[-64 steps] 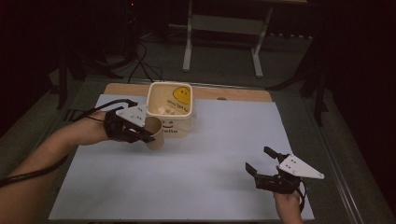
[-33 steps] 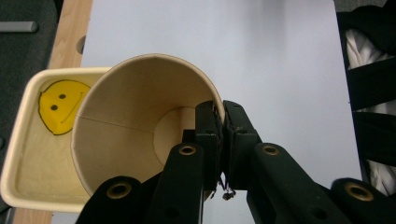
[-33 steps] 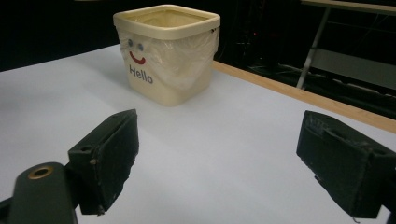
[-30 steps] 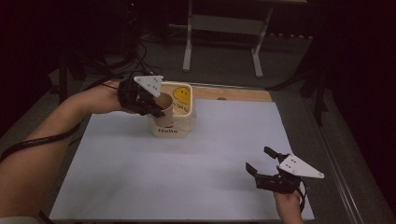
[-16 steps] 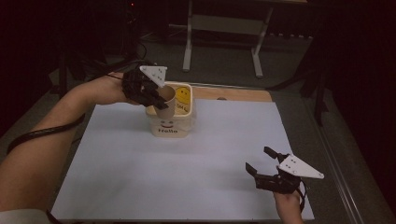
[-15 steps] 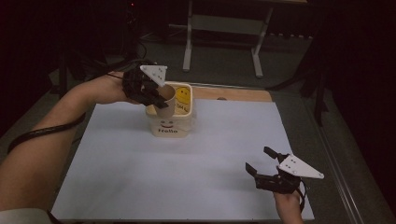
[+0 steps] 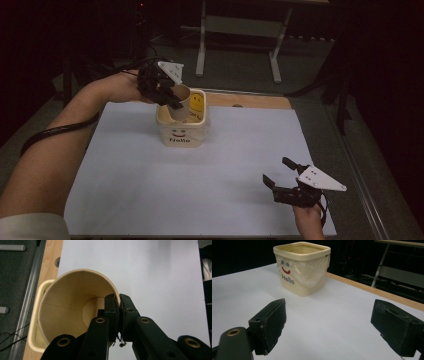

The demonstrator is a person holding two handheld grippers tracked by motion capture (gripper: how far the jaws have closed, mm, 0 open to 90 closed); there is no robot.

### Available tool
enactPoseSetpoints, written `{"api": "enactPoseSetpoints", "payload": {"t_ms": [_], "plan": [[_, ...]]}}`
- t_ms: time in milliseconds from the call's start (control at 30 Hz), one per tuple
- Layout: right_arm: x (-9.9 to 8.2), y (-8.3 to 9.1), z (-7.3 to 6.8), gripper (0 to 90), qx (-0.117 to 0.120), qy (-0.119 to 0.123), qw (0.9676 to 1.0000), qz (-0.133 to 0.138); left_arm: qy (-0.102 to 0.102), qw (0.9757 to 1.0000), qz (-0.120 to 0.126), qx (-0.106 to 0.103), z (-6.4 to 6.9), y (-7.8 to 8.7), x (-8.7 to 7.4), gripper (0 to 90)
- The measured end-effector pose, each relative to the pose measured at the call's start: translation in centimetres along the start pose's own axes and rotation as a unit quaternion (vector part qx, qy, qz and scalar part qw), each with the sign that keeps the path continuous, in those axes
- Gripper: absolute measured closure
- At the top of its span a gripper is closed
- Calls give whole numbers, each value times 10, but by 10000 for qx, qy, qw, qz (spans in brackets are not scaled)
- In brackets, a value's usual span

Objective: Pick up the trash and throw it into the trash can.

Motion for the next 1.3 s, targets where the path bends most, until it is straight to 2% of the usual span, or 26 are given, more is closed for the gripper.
{"api": "enactPoseSetpoints", "payload": {"t_ms": [200, 333, 500, 533, 600, 767, 1033, 1133, 1267, 1300], "plan": [[-1, 0, 0, 128, 3, 9, 10000, -10, -1, 10000, -40, 1, -7, 1, 3, 871], [-1, 0, 0, 128, 9, -1, 10000, -15, -81, 10000, -45, 28, -11, 0, 3, 870], [0, -1, -1, 128, 33, 30, 10000, -8, -48, 10000, -67, 50, -15, -1, 3, 870], [-1, -1, -2, 128, 41, 24, 10000, -26, -34, 10000, -17, 87, -21, 0, 4, 870], [-1, -1, -1, 128, 34, 13, 10000, -26, -65, 9999, -36, 98, -24, 0, 5, 870], [0, -1, -2, 128, 24, 36, 10000, -19, 6, 9999, -50, 91, -30, -1, 8, 869], [-1, -1, -1, 128, 46, -6, 10000, -22, 57, 9996, -212, 182, -40, -2, 6, 867], [-1, -2, -2, 128, 59, -6, 10000, -33, 72, 9997, -130, 202, -44, 0, 7, 866], [-2, -3, -2, 128, 67, -2, 10000, -57, 54, 9994, -151, 297, -51, 0, 5, 860], [-2, -3, -3, 128, 74, -3, 10000, -58, 95, 9990, -192, 391, -53, -1, 5, 853]]}}
Point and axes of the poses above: each handheld gripper's, and its own axes: y roughly backward along the jaws, x roughly out of its top, z roughly to its right, the point moved 9 cm from there along -y, roughly forward along the jaws, and after that the axes turned 2 degrees about z, right-handed, at the moved point
